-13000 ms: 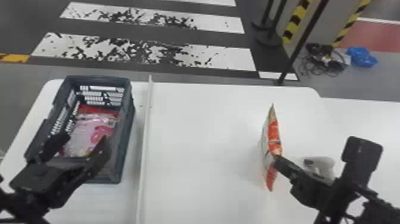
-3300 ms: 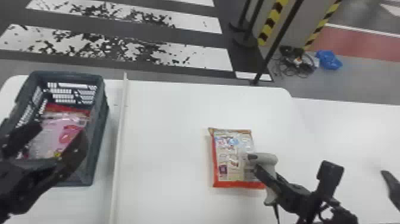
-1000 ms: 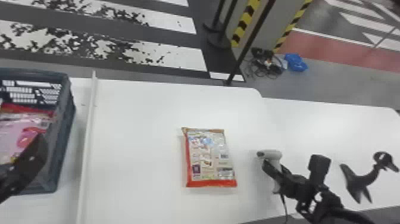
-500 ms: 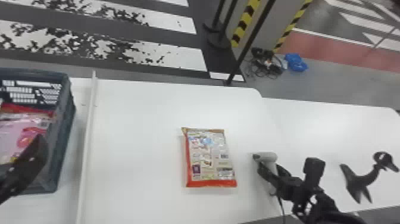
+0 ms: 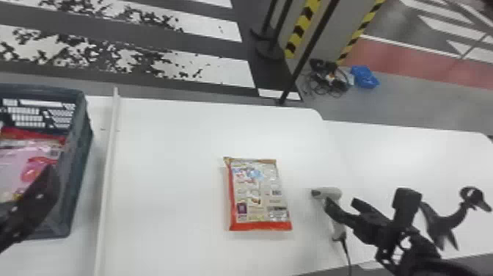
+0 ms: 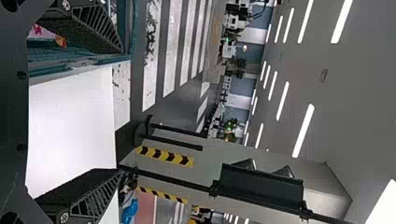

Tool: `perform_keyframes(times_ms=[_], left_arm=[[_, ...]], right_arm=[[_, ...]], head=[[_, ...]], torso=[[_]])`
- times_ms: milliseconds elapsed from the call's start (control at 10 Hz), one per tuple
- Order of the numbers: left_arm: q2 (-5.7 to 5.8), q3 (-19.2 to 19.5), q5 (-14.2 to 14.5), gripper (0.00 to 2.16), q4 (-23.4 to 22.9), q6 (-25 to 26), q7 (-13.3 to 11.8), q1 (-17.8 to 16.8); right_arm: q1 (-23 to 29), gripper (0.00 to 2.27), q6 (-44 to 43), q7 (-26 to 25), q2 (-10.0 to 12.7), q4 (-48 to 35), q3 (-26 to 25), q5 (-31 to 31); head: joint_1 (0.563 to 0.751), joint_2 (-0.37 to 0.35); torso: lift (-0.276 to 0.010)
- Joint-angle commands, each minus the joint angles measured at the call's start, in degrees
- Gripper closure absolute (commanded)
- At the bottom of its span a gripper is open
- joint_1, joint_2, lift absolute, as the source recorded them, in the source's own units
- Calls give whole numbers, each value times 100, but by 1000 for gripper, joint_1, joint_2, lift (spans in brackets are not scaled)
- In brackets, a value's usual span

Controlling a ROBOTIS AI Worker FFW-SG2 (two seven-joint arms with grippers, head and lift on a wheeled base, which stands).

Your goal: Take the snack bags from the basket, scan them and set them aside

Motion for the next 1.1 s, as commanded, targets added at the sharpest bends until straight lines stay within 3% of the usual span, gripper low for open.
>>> perform_keyframes(times_ms=[0, 200, 400, 1000], left_arm=[[-10, -26, -57, 87, -16, 16, 0, 18], [-10, -26, -75, 87, -42, 16, -9, 89], [-10, -26, -128, 87, -51, -2, -18, 177], [-54, -43, -233, 83, -60, -160, -18, 238]], right_arm=[[96, 120, 1154, 505, 8, -753, -307, -264], [-106, 161, 2437, 1077, -124, -1236, -236, -299], [-607, 184, 3316, 1718, -440, -990, 54, -255], [-1557, 181, 3316, 2790, -906, 645, 1020, -124]], head=[[695, -350], [695, -350], [695, -350], [695, -287]], torso=[[-75], [-75], [-75], [-75]])
